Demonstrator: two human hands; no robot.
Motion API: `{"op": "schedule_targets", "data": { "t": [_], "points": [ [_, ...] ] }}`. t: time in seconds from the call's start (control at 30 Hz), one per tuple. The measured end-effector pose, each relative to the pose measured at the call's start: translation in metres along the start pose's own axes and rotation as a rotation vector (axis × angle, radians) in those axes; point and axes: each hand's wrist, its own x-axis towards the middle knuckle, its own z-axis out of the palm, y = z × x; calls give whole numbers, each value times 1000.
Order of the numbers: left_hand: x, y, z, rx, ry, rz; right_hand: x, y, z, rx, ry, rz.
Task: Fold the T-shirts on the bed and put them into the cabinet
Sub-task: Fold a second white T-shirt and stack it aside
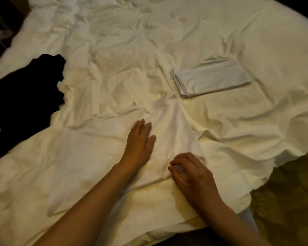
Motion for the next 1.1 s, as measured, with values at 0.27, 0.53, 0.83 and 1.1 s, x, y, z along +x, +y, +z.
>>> {"op": "schedule_targets", "data": {
  "t": [0.27, 0.53, 0.83, 1.1],
  "points": [
    [-112, -61, -42, 101, -33, -39, -16, -3, 36, -40, -209, -36],
    [-189, -73, -59, 158, 149, -144, -17, 7, 36, -197, -237, -148],
    [-212, -95, -56, 237, 297, -177, -13, 3, 33, -299, -165, -117],
    [-213, -93, -68, 55, 470, -275, -8, -4, 20, -277, -123, -75]
  ]
}}
